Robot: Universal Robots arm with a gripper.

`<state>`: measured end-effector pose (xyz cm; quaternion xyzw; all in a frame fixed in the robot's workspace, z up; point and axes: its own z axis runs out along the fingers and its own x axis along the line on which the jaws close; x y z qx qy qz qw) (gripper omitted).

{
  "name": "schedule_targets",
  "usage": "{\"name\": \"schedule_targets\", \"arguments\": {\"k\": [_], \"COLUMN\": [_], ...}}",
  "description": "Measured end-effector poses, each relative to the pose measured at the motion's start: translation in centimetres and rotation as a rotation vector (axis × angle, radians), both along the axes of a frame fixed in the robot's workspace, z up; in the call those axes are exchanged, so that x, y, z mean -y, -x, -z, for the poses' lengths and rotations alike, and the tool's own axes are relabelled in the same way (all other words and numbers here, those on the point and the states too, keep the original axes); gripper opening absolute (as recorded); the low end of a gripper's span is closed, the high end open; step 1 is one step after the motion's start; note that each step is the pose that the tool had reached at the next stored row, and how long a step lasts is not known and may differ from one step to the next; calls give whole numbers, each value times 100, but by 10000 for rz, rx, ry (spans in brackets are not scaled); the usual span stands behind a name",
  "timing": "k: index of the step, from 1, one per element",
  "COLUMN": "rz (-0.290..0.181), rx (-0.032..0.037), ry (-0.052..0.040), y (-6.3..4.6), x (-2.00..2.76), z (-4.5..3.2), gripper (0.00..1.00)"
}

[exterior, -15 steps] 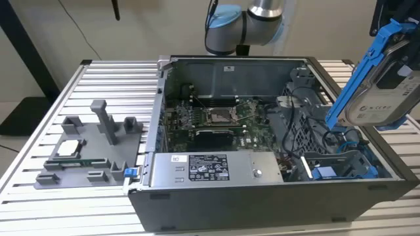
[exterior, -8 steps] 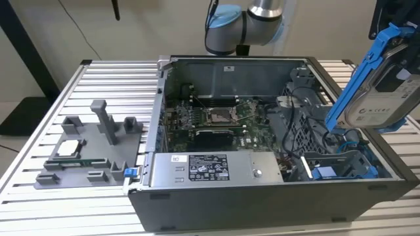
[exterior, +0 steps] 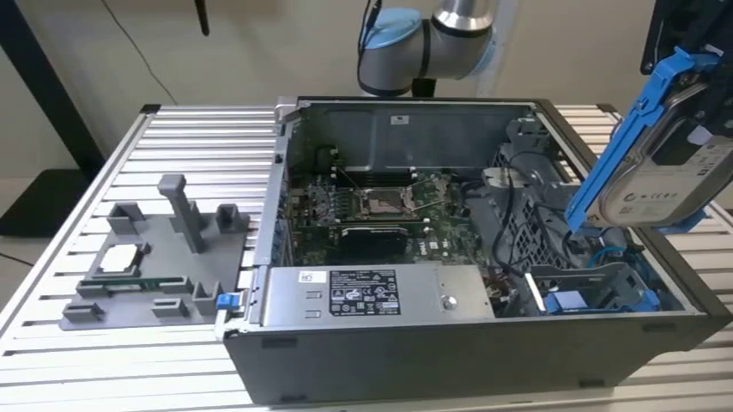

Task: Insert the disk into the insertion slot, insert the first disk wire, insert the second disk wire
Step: 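Insert the disk into the insertion slot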

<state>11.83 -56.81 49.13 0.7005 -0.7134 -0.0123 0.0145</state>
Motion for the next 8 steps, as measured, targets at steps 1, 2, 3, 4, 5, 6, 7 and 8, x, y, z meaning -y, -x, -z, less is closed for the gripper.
{"name": "schedule_targets", "arguments": {"k": [1, 2, 3, 4, 5, 6, 7, 8], "rz": [1, 0, 0, 1, 0, 1, 1, 1], "rx": [0, 0, 0, 0, 0, 0, 0, 0], "ry": [-1, -1, -2, -2, -3, -3, -3, -3], "y": [0, 0, 0, 0, 0, 0, 0, 0], "x": [0, 0, 0, 0, 0, 0, 0, 0], "z": [1, 1, 2, 5, 8, 11, 16, 20], "gripper": [0, 0, 0, 0, 0, 0, 0, 0]}}
